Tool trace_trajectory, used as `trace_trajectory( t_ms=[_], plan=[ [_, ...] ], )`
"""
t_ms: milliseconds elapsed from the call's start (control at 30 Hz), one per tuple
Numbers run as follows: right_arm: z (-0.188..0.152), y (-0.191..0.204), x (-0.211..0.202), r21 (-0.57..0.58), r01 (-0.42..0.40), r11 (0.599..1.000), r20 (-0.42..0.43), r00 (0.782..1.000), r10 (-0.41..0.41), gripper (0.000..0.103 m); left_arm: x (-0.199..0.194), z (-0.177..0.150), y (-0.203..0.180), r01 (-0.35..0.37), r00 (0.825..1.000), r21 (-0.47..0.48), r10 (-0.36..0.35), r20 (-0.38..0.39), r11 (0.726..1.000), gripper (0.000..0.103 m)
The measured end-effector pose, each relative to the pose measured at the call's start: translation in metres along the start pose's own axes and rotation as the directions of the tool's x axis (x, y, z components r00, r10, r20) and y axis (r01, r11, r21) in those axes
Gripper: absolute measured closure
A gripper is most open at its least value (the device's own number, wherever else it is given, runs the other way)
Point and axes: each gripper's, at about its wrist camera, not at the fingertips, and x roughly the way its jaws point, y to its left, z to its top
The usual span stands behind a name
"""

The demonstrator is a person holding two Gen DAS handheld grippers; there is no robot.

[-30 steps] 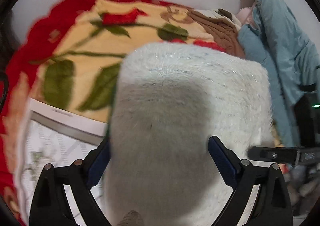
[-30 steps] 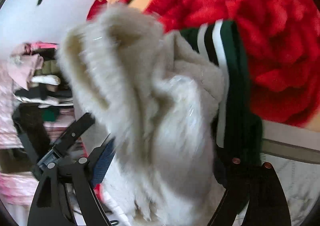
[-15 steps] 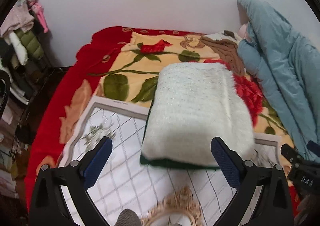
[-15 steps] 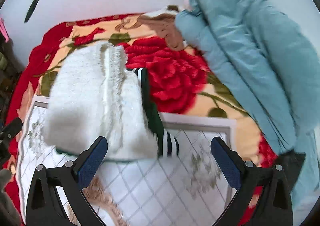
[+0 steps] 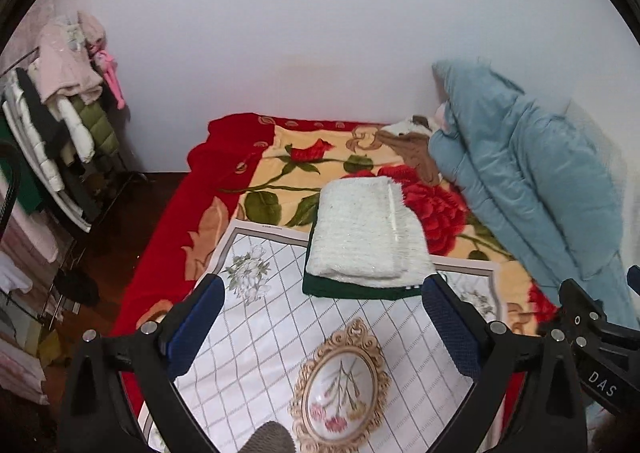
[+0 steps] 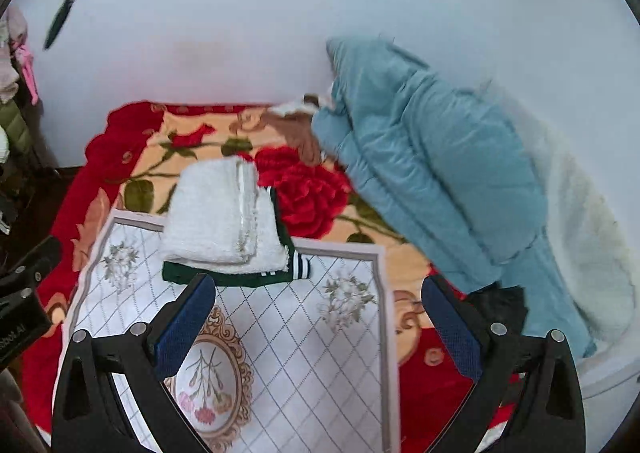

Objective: Fold large clothes

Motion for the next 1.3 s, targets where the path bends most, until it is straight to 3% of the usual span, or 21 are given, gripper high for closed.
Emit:
trace_trajectory(
  t_ms=[267, 600, 833, 1000, 1300],
  plan=[
    [-0.012, -0.028, -0.13, 0.009, -0.045, 0.999, 0.083, 0.996, 0.044, 0.0, -0.095, -0.009, 0.004, -0.032, 0.996, 0.016, 0.03, 0.084, 0.999, 0.003],
    [-0.032, -0.057, -0.224, 0.01, -0.08, 0.997, 0.149, 0.986, 0.078, 0.0, -0.164, -0.024, 0.0, -0.048, 0.99, -0.004, 0.048, 0.135, 0.999, 0.003],
    [-0.032, -0.071, -0.255, -0.005, -0.129, 0.992, 0.127, 0.983, 0.129, 0.0, -0.186, -0.023, -0.004, -0.05, 0.995, -0.009, 0.051, 0.09, 0.999, 0.002],
    [-0.025, -0.077, -0.271, -0.011, -0.129, 0.992, 0.151, 0.98, 0.129, 0.0, -0.202, -0.023, -0.006, -0.073, 0.991, -0.009, 0.073, 0.111, 0.997, 0.002],
    [-0.018, -0.082, -0.281, -0.01, -0.144, 0.99, 0.164, 0.976, 0.144, 0.0, -0.213, -0.025, -0.004, -0.049, 0.991, -0.026, 0.052, 0.12, 0.998, 0.002]
  ],
)
